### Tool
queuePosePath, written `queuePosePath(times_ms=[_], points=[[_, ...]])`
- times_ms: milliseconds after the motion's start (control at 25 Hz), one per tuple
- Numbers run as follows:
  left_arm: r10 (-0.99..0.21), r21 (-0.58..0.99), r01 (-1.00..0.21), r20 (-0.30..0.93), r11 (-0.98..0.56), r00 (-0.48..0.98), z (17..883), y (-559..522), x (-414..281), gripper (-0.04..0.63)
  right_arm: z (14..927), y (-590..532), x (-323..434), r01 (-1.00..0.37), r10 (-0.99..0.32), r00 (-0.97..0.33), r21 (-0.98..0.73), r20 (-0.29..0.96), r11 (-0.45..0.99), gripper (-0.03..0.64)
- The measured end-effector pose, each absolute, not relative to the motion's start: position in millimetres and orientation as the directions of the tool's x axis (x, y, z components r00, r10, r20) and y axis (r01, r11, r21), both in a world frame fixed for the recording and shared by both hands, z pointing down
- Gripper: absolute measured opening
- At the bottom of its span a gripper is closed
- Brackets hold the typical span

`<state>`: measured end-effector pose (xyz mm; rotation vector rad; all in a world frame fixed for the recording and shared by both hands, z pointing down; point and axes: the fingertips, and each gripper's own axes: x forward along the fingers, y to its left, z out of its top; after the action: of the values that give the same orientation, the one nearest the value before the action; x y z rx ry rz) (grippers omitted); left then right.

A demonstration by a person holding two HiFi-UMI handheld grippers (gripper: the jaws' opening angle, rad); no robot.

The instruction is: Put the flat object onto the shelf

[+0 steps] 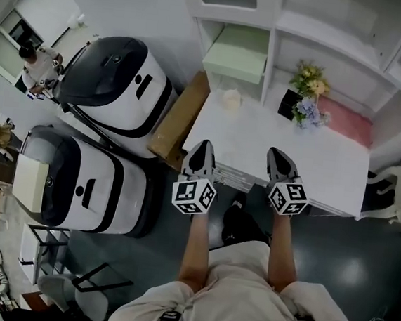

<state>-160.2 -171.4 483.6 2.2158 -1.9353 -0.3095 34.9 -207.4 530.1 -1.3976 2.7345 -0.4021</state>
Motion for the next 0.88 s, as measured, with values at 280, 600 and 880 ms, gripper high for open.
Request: queuePosePath(times_ms=[280, 600, 880], points=[[-0.986, 0.140, -0.976, -0.002, -0.165, 0.167, 479.2, -151.9, -136.1, 0.012, 511.8, -176.6, 32.7, -0.782, -0.801, -0.599, -0.232, 0.021, 0.578, 0.068], [-0.970, 0.143, -0.960, -0.014, -0.242, 0.242, 477.9, -139.7, -123.8, 0.012, 503.8, -157.4, 29.5, -0.770, -0.784, -0.620, -0.213, 0.028, 0.601, 0.067], [-0.973, 0.160, -0.960, -0.017, -0.232, 0.232, 482.6, -135.2, -127.5, 0.011, 493.2, -156.4, 30.7, -0.766, -0.778, -0.627, -0.206, 0.034, 0.609, 0.067]])
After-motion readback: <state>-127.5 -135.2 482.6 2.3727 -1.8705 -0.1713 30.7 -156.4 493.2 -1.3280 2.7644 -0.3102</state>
